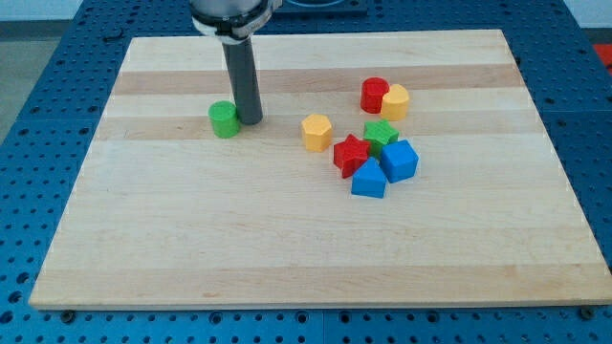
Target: Move green circle towards top left
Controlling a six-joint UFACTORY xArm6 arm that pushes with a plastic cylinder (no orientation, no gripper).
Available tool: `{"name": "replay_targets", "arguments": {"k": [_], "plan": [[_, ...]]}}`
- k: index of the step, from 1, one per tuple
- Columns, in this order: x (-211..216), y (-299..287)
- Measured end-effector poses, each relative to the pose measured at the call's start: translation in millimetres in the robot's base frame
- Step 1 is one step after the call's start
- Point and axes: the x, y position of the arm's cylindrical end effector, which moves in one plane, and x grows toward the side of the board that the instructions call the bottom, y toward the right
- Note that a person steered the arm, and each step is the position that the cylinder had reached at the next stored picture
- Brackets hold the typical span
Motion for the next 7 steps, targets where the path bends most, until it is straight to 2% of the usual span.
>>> {"name": "replay_targets", "arguments": {"k": [1,2,4,5,7], "plan": [[26.9,-1.4],[27.8,-25.5],[-0.3,-78.8],[4.0,-81.8],[24.2,-43.9]]}}
